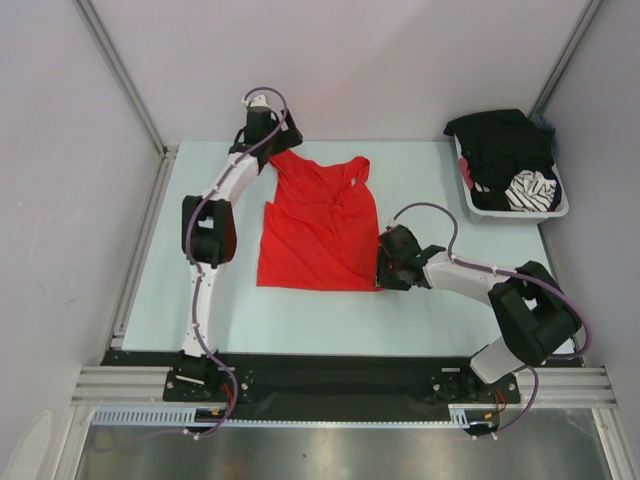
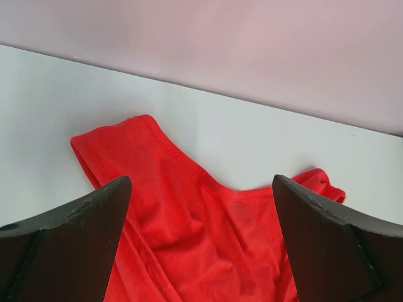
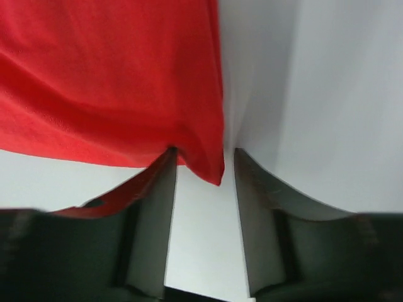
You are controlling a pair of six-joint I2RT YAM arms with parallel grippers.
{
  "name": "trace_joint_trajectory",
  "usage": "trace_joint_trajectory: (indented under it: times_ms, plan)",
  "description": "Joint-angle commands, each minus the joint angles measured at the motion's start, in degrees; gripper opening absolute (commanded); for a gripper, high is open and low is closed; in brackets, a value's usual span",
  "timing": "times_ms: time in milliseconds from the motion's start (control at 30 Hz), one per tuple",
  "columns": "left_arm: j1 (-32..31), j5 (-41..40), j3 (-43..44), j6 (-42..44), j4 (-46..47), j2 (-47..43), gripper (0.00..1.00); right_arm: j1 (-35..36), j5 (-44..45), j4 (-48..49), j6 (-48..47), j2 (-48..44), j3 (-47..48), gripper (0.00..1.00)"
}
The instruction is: Fold and stack the tank tops
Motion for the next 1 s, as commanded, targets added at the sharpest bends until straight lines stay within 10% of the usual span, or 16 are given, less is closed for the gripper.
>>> trace_joint_trajectory:
  times_ms: [0,300,433,967]
  plan:
    - [1.46,2.43,-2.29,-1.02,0.49,-8.63,1.00,0.46,-4.00,2.88,-0.45,1.93,-1.56,0.40]
    - [0.85,-0.56,-40.13,-2.42,-3.66,-41.96,1.00,0.73,-2.16,1.21,-0.35,-2.90,-4.65,0.00]
    - [-1.69,-4.85,-66.21,-4.44,1.36,-58.15,1.00,0.55,-1.46,-1.59,-0.97,-3.70,-4.21,0.00]
    - [-11.72,-5.83,-100.37,-6.99,-3.83,-80.08,0.85,0.29,-1.19,-7.84,2.72,-12.31,-10.71,0.00]
